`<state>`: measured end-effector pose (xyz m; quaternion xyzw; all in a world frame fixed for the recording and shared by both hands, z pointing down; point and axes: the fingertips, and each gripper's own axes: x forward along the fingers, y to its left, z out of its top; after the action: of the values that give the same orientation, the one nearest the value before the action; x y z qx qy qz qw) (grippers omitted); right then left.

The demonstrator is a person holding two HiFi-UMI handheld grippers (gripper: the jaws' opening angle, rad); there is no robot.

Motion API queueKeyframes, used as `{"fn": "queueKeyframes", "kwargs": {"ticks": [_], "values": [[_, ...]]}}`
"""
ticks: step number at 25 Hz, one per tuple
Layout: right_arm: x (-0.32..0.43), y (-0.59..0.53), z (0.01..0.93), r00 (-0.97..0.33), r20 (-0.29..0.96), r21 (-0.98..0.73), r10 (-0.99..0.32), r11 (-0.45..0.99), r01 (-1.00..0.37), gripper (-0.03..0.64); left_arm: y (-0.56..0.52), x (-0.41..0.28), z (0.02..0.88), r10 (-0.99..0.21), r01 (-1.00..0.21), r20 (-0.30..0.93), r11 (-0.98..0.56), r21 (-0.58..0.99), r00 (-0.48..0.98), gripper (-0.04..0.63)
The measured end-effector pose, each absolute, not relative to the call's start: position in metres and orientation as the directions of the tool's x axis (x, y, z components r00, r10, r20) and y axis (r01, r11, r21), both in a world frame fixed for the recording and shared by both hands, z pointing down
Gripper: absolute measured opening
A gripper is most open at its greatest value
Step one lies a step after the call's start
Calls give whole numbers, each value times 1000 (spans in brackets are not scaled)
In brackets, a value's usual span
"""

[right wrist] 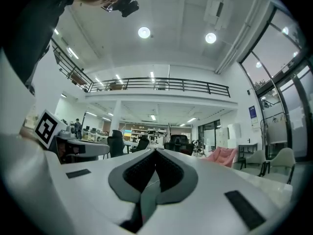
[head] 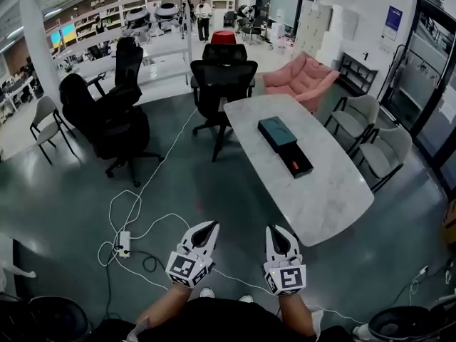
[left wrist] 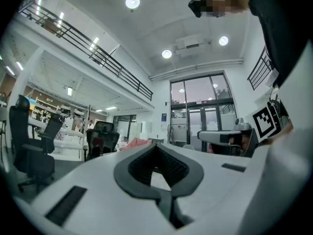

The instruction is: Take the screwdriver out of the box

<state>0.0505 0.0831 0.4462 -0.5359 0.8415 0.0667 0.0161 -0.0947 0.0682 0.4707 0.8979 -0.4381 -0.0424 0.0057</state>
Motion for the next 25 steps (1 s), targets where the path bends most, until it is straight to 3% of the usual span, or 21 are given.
{"fn": "queueKeyframes", "kwargs": {"ticks": [13, 25], "values": [[14, 84, 429, -410, -139, 96, -901, 400, -911, 23, 67, -128, 467, -769, -769, -72, -638, 33, 635, 6], [-5, 81, 443, -350, -89, 88, -932, 343, -935, 23, 64, -145, 470, -737, -738, -56, -675, 4, 673, 6]]}}
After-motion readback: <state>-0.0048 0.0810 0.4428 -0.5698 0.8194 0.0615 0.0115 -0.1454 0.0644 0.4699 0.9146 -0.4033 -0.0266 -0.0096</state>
